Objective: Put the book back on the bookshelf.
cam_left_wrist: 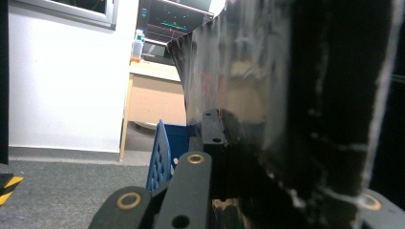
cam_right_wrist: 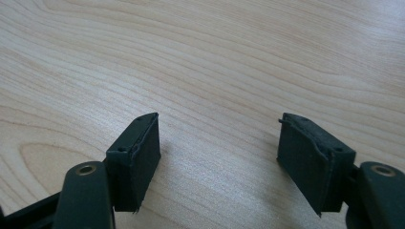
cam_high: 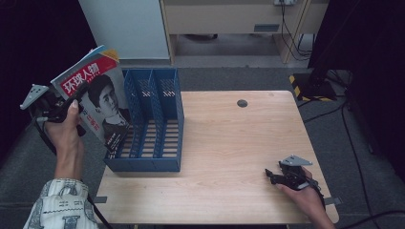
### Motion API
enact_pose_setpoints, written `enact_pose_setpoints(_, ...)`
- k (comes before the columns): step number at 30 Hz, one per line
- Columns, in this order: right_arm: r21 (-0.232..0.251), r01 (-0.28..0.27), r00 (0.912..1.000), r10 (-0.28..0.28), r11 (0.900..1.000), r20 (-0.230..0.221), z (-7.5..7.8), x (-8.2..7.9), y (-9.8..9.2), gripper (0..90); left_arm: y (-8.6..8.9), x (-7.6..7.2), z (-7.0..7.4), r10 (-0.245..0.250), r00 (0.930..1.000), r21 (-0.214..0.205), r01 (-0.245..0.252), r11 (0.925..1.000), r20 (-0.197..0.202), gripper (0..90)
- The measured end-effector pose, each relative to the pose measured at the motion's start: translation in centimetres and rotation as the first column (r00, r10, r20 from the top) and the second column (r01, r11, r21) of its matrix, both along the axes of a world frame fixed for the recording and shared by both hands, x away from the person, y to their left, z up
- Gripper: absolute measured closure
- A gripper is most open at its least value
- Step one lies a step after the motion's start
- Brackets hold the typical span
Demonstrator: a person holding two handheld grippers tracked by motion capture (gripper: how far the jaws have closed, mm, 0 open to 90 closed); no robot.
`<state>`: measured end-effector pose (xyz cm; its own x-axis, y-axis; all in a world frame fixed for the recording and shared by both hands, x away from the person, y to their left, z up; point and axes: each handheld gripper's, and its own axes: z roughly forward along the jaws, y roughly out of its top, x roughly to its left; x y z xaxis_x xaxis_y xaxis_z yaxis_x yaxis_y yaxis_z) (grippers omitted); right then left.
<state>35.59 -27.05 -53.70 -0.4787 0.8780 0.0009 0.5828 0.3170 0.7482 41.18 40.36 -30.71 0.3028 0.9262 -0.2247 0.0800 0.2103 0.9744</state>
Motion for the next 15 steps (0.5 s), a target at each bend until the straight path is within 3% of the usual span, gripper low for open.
enact_pose_setpoints(5, -0.001, -0.001, 1.0000, 0.001, 1.0000, 0.001, 0.0, 0.0, 0.0, 31.5, -0.3, 0.1, -0.4, 0.012, 0.9999, 0.018, -0.012, 0.9998, 0.005, 86.5)
enact_pose_setpoints(15, 0.001, -0.005, 1.0000, 0.005, 1.0000, 0.001, 0.0, 0.0, 0.0, 32.4, -0.4, 0.0, -1.5, 0.018, 0.9991, 0.002, -0.018, 0.9998, 0.038, 86.4)
